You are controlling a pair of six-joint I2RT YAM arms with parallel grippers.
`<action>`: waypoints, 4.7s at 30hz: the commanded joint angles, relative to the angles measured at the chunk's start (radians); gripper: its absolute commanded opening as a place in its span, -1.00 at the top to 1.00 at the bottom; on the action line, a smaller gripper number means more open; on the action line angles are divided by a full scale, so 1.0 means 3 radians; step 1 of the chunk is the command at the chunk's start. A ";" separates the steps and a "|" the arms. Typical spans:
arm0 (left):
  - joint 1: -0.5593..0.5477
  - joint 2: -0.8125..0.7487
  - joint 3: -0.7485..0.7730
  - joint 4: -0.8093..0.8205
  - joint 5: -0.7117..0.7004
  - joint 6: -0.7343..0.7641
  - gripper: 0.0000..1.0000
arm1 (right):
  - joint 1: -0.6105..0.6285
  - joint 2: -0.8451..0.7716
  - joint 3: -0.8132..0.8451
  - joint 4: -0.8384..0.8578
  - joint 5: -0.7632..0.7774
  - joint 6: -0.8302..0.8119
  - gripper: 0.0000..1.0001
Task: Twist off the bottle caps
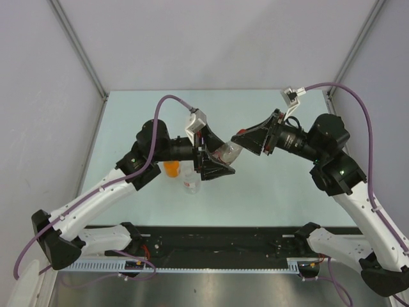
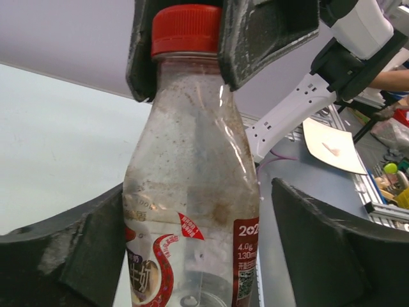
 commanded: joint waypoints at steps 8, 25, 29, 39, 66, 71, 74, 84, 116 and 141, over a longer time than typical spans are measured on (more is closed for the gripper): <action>-0.0021 -0.0107 -0.0067 0.0278 -0.0134 -0.0027 -0.44 | 0.0037 -0.0178 -0.0070 0.0252 0.0047 0.0051 1.00; -0.0026 -0.0082 -0.0143 0.0370 0.0060 -0.0073 -0.22 | 0.0154 -0.0168 -0.0137 0.0339 0.0093 0.0046 1.00; -0.0026 -0.0082 -0.0169 0.0375 0.0090 -0.0078 -0.19 | 0.0169 -0.0173 -0.0147 0.0385 0.0109 0.0067 1.00; -0.0026 -0.0163 -0.0235 0.0303 0.0096 0.0044 0.68 | 0.0210 -0.0183 -0.0147 0.0349 0.0139 0.0026 0.39; -0.0230 -0.0557 -0.0705 0.0508 -0.1180 0.0581 0.99 | 0.0271 -0.0567 -0.0086 -0.0208 0.1279 -0.0005 -0.99; -0.0604 -0.0516 -0.0690 0.0563 -0.2066 0.1051 1.00 | 0.0415 -0.0587 -0.0086 -0.0213 0.1545 0.0118 -0.99; -0.0767 -0.0455 -0.0690 0.0676 -0.2613 0.1225 1.00 | 0.0542 -0.0572 -0.0086 -0.0284 0.1791 0.0179 -1.00; -0.1284 -0.0179 -0.0578 0.0870 -0.3933 0.1701 1.00 | 0.0865 -0.0454 -0.0086 -0.0408 0.2623 0.0363 -0.80; -0.1540 -0.0199 -0.0808 0.1239 -0.4379 0.1947 1.00 | 0.1259 -0.0035 -0.0096 0.0140 0.2962 0.0302 -0.49; -0.1545 -0.0291 -0.0905 0.1234 -0.4241 0.1901 1.00 | 0.1172 0.0113 -0.0096 0.0155 0.2880 0.0276 0.47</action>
